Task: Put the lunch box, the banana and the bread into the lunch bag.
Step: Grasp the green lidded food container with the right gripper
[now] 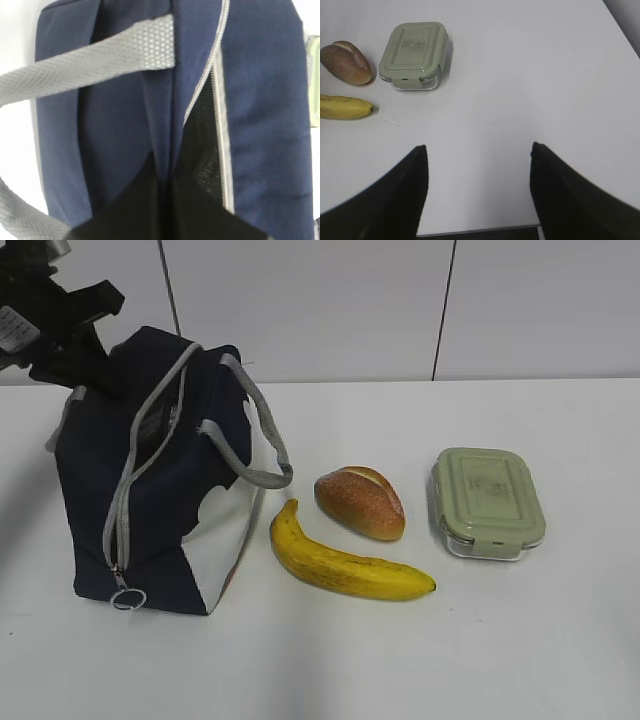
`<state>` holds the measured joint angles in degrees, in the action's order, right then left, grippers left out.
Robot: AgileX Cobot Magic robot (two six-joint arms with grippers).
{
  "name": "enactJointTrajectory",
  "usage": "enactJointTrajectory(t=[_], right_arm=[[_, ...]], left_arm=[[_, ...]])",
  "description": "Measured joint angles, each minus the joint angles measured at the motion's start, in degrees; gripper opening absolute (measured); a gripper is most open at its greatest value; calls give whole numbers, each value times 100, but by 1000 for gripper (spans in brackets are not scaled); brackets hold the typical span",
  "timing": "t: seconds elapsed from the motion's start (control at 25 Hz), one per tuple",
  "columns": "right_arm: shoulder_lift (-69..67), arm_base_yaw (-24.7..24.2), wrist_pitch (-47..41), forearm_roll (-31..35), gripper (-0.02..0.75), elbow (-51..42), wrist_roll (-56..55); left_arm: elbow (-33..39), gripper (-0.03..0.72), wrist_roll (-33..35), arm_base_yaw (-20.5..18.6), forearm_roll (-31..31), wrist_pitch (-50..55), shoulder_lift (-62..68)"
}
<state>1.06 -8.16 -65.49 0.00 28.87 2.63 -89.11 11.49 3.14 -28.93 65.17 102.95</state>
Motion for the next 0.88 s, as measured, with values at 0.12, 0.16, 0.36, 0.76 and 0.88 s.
enactJointTrajectory(t=[0.12,0.16,0.36,0.76,0.88], right_arm=[[0,0,0,0,474,0,0],[0,0,0,0,474,0,0],[0,0,0,0,474,0,0],[0,0,0,0,474,0,0],[0,0,0,69,474,0,0]], left_arm=[[0,-3,0,0,-21,0,0],[0,-3,0,0,-27,0,0],[0,-3,0,0,-27,0,0],[0,-3,0,0,-27,0,0],[0,-3,0,0,-27,0,0]])
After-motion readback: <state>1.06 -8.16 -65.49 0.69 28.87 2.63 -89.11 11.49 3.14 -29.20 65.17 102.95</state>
